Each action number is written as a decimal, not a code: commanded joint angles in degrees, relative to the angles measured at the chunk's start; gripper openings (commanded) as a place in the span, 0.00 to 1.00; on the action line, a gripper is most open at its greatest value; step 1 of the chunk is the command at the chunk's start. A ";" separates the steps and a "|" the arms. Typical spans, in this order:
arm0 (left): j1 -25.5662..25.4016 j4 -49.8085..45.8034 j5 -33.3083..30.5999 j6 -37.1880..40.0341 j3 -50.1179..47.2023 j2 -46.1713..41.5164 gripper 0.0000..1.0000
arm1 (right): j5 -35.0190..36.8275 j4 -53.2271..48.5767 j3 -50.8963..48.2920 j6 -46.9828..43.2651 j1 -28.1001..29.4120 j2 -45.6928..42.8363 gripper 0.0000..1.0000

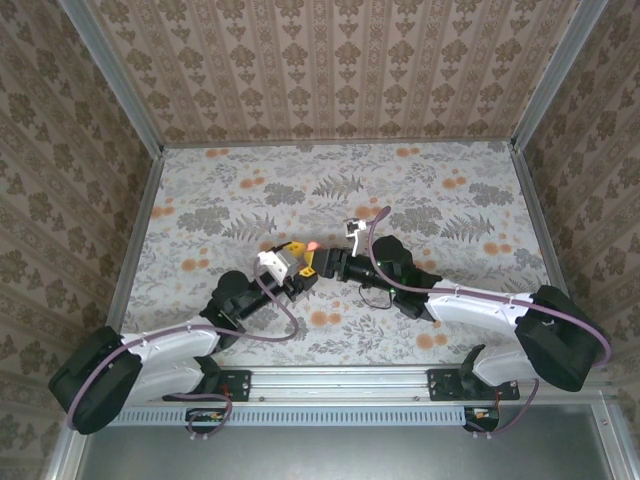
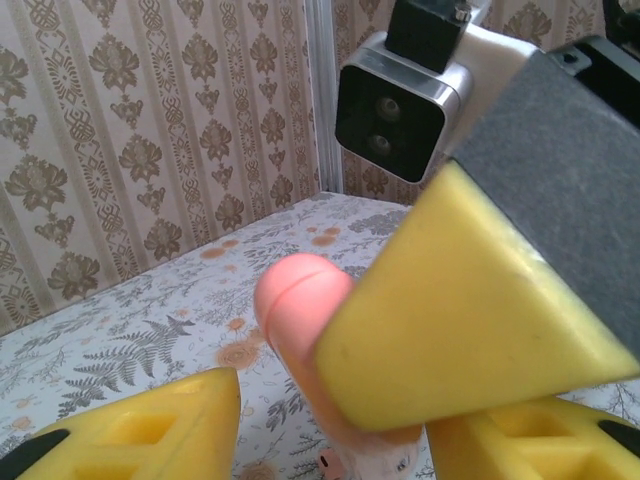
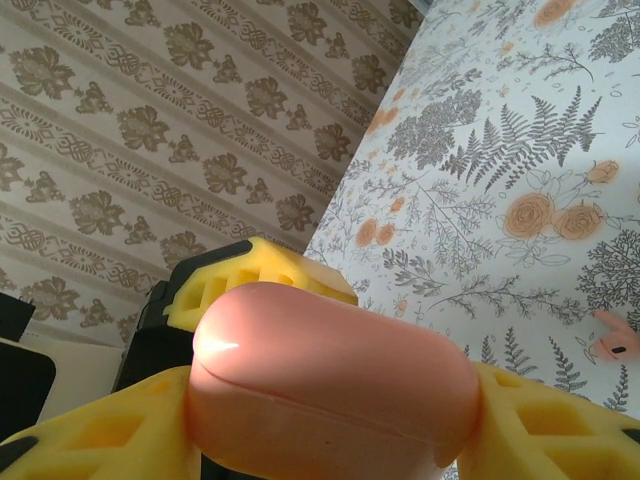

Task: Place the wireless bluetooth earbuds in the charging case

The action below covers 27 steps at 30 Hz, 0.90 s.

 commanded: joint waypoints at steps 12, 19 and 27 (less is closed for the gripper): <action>-1.18 2.61 1.11 -3.02 3.35 1.48 0.29 | 1.49 2.52 -2.02 -0.05 0.41 -2.69 0.55; -0.35 -1.11 4.55 -4.85 4.70 1.55 0.23 | 4.86 -3.59 -3.83 -7.18 -0.71 -10.05 0.79; 2.45 -5.09 14.71 -6.75 7.03 1.99 0.20 | -0.04 -12.25 -5.90 -22.08 -5.98 -22.70 0.82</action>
